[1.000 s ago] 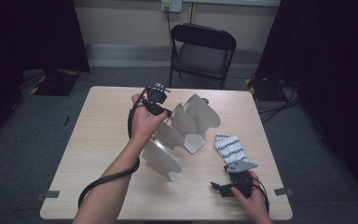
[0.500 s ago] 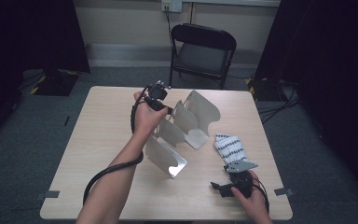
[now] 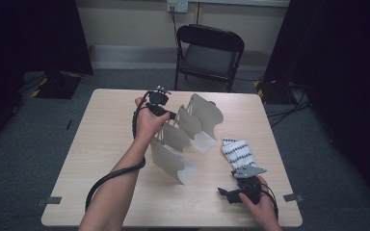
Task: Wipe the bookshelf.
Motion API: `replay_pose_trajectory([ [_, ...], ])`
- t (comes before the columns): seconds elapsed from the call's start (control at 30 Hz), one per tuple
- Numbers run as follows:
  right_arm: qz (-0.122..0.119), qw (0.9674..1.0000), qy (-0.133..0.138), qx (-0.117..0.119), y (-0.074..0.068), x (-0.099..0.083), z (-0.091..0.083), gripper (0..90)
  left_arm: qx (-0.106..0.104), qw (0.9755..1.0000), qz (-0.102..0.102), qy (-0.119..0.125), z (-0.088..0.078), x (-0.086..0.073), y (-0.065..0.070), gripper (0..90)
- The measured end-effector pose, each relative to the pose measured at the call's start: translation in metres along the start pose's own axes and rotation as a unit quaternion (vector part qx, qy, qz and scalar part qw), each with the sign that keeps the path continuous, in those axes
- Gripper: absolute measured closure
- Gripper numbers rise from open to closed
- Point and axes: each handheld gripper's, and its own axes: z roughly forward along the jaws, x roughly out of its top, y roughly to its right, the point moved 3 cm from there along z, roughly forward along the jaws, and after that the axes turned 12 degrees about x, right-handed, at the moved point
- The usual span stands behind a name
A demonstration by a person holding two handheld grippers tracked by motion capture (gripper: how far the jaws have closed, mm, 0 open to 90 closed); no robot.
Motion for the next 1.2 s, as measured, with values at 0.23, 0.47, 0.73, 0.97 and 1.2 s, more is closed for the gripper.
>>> replay_pose_trajectory([
  [0.23, 0.000, 1.0000, 0.000, 0.000, 0.000, 0.000, 0.000, 12.7, 0.001, 0.9997, 0.009, 0.022, -0.019, -0.006, -0.006, 64.0],
  [0.47, 0.000, 1.0000, 0.000, 0.000, 0.000, 0.000, 0.000, 12.7, -0.006, 0.9989, 0.006, 0.046, -0.041, -0.017, -0.018, 54.9],
  [0.73, 0.000, 1.0000, 0.000, 0.000, 0.000, 0.000, 0.000, 12.7, 0.013, 0.9976, 0.008, 0.068, -0.064, -0.030, -0.035, 43.9],
  [0.97, 0.000, 1.0000, 0.000, 0.001, 0.000, 0.000, 0.000, 12.7, 0.023, 0.9975, 0.006, 0.067, -0.069, -0.046, -0.049, 39.7],
  [1.2, 0.000, 1.0000, 0.000, 0.001, 0.000, 0.000, 0.000, 12.7, 0.026, 0.9975, -0.010, 0.064, -0.063, -0.063, -0.056, 36.2],
])
